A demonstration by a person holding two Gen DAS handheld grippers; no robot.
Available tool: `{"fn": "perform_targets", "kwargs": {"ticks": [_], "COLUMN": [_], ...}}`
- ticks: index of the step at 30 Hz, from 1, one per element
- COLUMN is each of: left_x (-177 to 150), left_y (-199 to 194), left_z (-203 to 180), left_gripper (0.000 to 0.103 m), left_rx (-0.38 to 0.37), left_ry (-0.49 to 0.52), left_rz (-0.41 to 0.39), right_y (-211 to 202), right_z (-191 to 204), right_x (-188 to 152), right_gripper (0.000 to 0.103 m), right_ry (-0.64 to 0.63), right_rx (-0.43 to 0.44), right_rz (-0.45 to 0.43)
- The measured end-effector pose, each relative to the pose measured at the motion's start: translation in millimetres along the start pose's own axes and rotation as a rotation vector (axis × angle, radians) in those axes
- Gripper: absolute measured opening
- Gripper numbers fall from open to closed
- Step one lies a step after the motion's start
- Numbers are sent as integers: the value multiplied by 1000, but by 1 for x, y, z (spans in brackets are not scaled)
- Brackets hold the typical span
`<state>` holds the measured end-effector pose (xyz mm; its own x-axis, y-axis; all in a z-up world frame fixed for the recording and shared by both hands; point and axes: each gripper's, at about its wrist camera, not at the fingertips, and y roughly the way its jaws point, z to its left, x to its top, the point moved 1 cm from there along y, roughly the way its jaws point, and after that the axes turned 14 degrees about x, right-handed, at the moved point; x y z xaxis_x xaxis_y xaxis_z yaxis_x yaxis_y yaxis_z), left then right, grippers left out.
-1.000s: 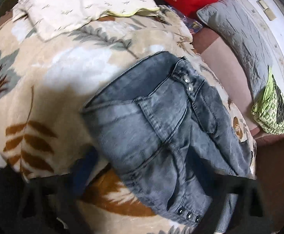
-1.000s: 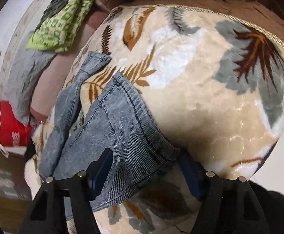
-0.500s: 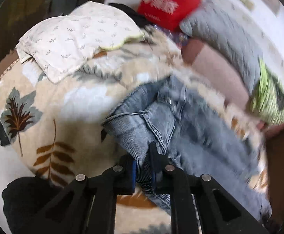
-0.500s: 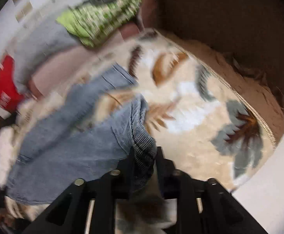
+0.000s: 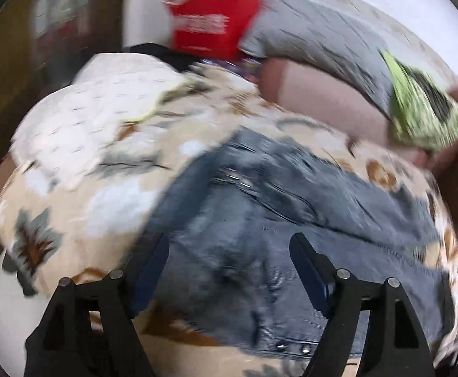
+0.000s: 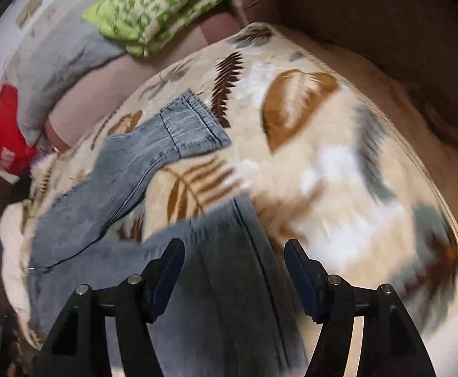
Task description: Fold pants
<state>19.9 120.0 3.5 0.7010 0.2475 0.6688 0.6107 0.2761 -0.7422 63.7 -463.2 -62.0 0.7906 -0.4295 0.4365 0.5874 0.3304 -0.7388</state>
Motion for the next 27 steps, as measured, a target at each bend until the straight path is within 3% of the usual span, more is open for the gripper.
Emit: {"fn": "perform_targets", "kwargs": {"ticks": [2, 3, 5, 6, 7, 10, 11, 13, 14, 15, 19, 22, 24, 25, 26, 27], "left_x": [-3, -7, -18, -23, -27, -24, -18, 0, 9, 21, 66, 85, 87, 86, 83, 82], "left_y": [19, 29, 54, 66, 72, 65, 60, 46, 44, 45, 81, 117, 135, 144, 154, 164], "left_z": [-18, -22, -31, -32, -32, -29, -28, -26, -25, -23, -20, -29, -38, -41, -43, -43], "left_gripper": [80, 80, 79, 79, 79, 79, 79, 80, 80, 80, 80, 80, 80, 80, 80, 80], "left_rx": [-29, -21, 32, 64, 69, 55, 38, 16, 18, 19, 22, 15, 11, 16, 24, 30], "left_ry": [54, 73, 121, 141, 144, 139, 128, 112, 106, 94, 30, 14, 25, 34, 45, 54], "left_rz": [48, 71, 141, 183, 188, 166, 155, 83, 56, 40, 77, 130, 158, 177, 194, 208], "right_y": [29, 39, 58, 57, 55, 45, 48, 55, 50, 46, 48, 75, 95, 104, 109, 112], "right_z": [-4, -7, -5, 2, 9, 23, 17, 0, -6, -8, -18, -26, -26, -21, -14, -5], "right_x": [16, 19, 17, 17, 16, 13, 13, 18, 26, 30, 69, 101, 109, 110, 112, 112], "right_gripper": [69, 62, 33, 25, 24, 24, 26, 41, 57, 63, 63, 63, 62, 58, 31, 17], "right_ry": [-18, -20, -55, -103, -148, -262, -254, -147, -98, -82, 32, 107, 126, 120, 80, 30], "right_rx": [-53, -60, -103, -137, -164, -320, -326, -224, -187, -166, -1, 44, 57, 59, 43, 5], "right_rz": [46, 78, 156, 145, 134, 38, 48, 125, 98, 71, 10, 16, 68, 95, 114, 140]}}
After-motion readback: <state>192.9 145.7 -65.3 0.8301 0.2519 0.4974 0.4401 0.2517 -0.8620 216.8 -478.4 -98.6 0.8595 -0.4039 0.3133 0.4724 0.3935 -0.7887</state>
